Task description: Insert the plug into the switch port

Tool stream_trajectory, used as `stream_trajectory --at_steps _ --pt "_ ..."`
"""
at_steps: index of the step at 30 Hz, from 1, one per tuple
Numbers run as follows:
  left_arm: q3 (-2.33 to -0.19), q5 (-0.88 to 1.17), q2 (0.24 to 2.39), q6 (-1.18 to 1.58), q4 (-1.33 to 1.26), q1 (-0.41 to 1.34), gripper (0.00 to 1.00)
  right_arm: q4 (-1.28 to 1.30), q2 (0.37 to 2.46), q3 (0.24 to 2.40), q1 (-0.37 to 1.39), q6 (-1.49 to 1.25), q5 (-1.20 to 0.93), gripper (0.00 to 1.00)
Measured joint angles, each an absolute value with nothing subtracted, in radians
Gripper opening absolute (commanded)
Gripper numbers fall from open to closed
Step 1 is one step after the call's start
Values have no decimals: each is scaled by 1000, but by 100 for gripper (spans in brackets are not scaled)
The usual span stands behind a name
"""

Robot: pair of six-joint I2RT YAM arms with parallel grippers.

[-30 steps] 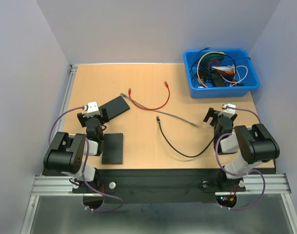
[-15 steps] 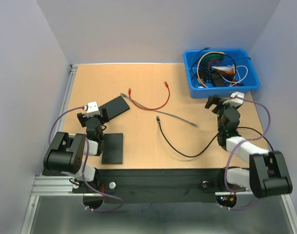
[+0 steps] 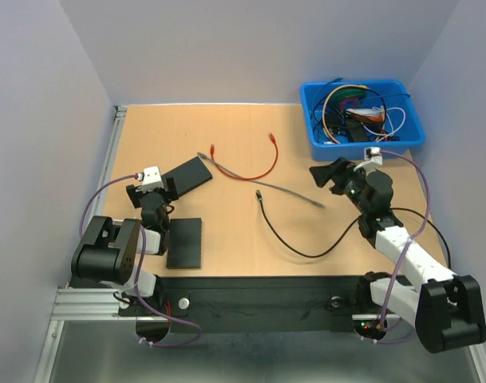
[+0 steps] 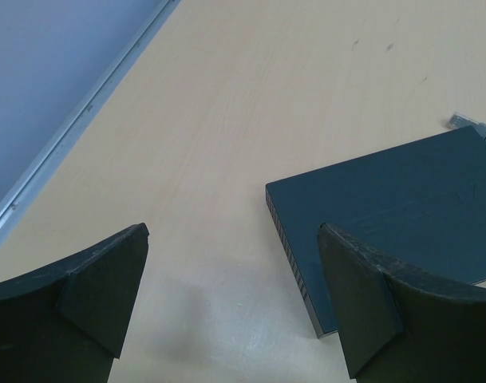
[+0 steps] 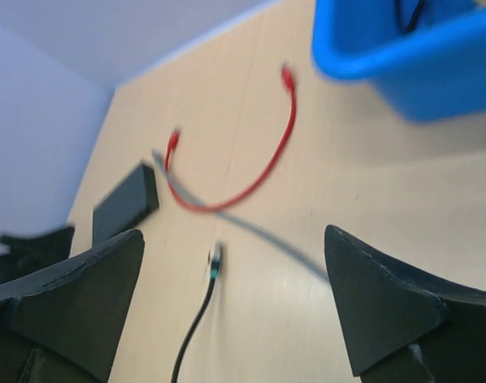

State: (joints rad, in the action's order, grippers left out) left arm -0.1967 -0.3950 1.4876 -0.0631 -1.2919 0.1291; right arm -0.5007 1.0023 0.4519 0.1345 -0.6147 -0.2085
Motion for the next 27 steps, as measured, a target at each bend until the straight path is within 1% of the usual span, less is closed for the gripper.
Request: stream_trajectory --at_steps 3,8,12,16,20,21,23,25,27 --pt "-197 -395 1488 -63 -1292 129 99 -376 1022 468 207 -600 -278 100" --pt "-197 -395 1488 -63 -1293 129 99 -286 994 471 357 -562 -300 100" --pt "-197 -394 1488 -63 -1294 129 99 -202 1028 525 480 -519 -255 99" --pt "-208 -409 1463 -62 -1279 129 99 -125 1093 605 557 -477 -177 99" --pt "-375 -453 1389 -49 -1080 130 99 -66 1129 655 587 -451 -112 99" --pt "-471 -453 1375 -51 -1015 130 99 -49 1140 669 593 -443 -95 100" --pt "-577 -447 1342 -49 -941 136 99 -29 1155 690 597 -428 -67 100" --pt "-619 -430 1295 -27 -855 145 99 -20 1170 702 599 -414 -44 100" --pt "-649 -371 1232 11 -729 149 99 3 1192 721 604 -396 -20 98"
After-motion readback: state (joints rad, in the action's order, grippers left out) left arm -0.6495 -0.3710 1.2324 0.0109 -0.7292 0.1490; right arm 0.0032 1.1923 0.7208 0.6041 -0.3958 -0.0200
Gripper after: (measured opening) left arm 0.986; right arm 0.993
